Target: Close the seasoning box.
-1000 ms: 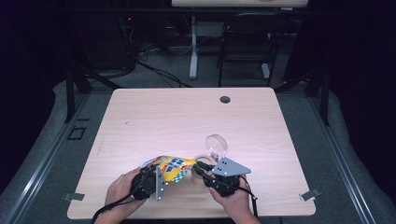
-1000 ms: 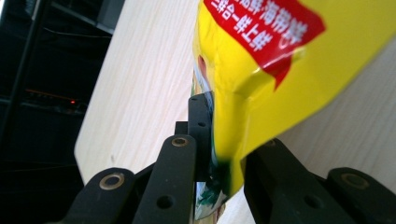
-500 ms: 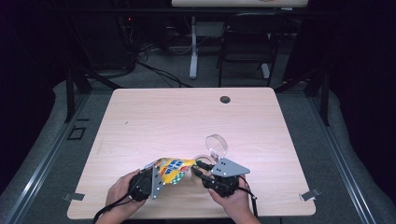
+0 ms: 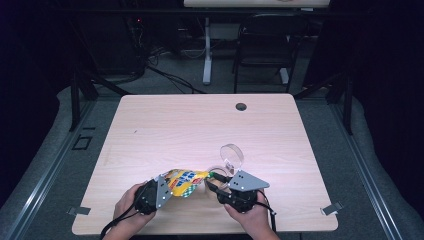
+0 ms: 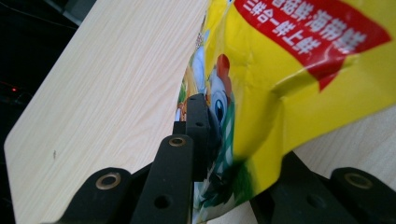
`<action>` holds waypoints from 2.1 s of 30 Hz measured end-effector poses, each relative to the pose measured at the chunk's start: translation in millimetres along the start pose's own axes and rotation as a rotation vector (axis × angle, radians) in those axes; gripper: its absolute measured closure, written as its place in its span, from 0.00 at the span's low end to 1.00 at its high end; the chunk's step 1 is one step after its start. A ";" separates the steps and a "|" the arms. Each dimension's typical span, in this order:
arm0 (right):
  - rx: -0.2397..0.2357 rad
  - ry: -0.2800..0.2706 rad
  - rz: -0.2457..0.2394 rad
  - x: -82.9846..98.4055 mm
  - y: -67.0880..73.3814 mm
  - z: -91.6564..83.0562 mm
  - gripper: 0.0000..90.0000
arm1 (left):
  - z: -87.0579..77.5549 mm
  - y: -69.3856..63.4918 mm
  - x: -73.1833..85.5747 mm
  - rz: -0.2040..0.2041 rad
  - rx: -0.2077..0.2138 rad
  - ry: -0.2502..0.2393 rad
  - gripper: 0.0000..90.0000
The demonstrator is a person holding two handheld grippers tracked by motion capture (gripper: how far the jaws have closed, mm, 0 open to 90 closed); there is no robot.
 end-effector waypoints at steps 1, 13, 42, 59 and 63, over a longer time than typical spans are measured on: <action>-0.001 -0.004 0.007 0.3 0.2 0.2 0.71 | -0.3 0.6 0.4 -0.010 0.003 -0.001 0.92; 0.004 0.011 -0.015 4.8 -1.4 0.0 0.69 | -0.4 7.7 3.3 -0.105 0.022 -0.032 0.91; 0.026 0.010 0.015 9.8 -8.1 -3.4 0.67 | 1.2 37.3 22.8 -0.536 0.041 -0.141 0.93; 0.018 0.026 0.015 13.3 -8.5 -1.7 0.66 | -6.9 45.5 30.2 -0.648 0.046 -0.184 0.86; 0.015 0.029 0.018 13.4 -8.7 -0.6 0.66 | -10.6 46.0 31.3 -0.650 0.046 -0.196 0.81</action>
Point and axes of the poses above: each handheld gripper's, and its own axes: z roughly forward along the jaws, x roughly out of its underside, y roughly to its left, the point moved 10 cm from there along z, roughly forward along the jaws, and after that the axes turned 14 degrees about -y, right-handed, at the moved point
